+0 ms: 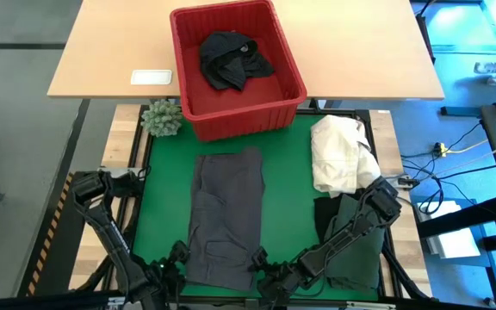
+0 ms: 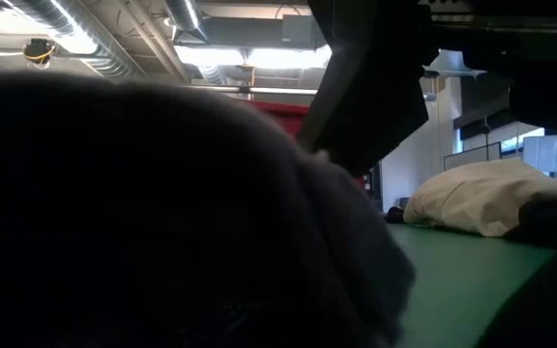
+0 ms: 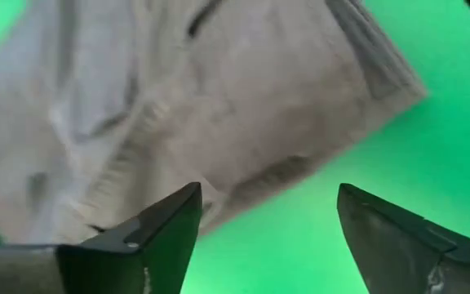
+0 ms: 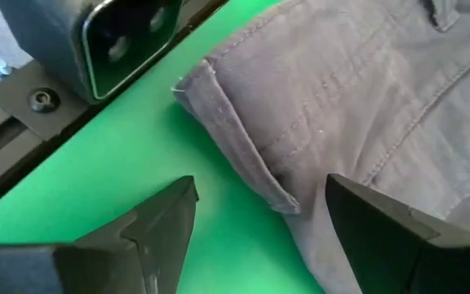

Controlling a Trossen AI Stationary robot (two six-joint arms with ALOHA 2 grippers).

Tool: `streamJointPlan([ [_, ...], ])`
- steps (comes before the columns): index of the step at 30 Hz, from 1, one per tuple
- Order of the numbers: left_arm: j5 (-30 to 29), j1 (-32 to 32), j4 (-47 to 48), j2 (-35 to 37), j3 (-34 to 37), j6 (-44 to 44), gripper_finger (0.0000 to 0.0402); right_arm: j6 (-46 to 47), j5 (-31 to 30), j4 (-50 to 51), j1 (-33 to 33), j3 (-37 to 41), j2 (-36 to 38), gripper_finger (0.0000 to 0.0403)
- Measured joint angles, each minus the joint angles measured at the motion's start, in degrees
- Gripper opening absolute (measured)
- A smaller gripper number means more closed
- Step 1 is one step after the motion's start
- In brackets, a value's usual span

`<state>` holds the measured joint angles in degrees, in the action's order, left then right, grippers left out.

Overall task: Fold laundry
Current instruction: Fold the gray pants

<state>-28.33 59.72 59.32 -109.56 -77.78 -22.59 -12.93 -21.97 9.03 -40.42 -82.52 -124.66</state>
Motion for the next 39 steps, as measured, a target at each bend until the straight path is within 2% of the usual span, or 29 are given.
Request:
streamJointPlan([
  [7, -3.1, -0.1, -2.3, 0.0, 0.0, 3.4, 0.0302, -3.9, -3.0, -3.3, 0.2, 0.0, -0.3, 0.0276],
  [13, -2.5, -0.1, -10.1, -2.6, 0.0, 9.0, 0.0306, -4.1, -2.9, -3.8, 1.3, 0.0, -0.3, 0.0276],
  [17, -1.3, -0.1, -11.4, -6.0, 0.0, 11.8, 0.0306, -4.1, -2.5, -4.7, 2.0, 0.0, -0.3, 0.0276],
  [25, -1.2, 0.0, -10.3, -7.4, -0.4, 14.1, 0.0306, -4.7, -2.5, -5.0, 1.9, 0.0, -0.3, 0.0276],
  [29, -1.0, 0.8, -6.8, -7.6, -1.4, 14.9, 0.0306, -4.6, -2.5, -5.1, 1.9, 0.0, -0.3, 0.0276],
  [34, 1.4, 1.5, -3.9, -7.6, -1.7, 20.0, 0.0306, -4.6, -2.5, -5.1, 2.0, 0.0, -0.3, 0.0276],
  [39, 3.0, 1.7, 0.1, -7.7, -2.4, 20.2, 0.0306, -3.9, -2.5, -5.1, 2.0, 0.0, -0.2, 0.0275],
])
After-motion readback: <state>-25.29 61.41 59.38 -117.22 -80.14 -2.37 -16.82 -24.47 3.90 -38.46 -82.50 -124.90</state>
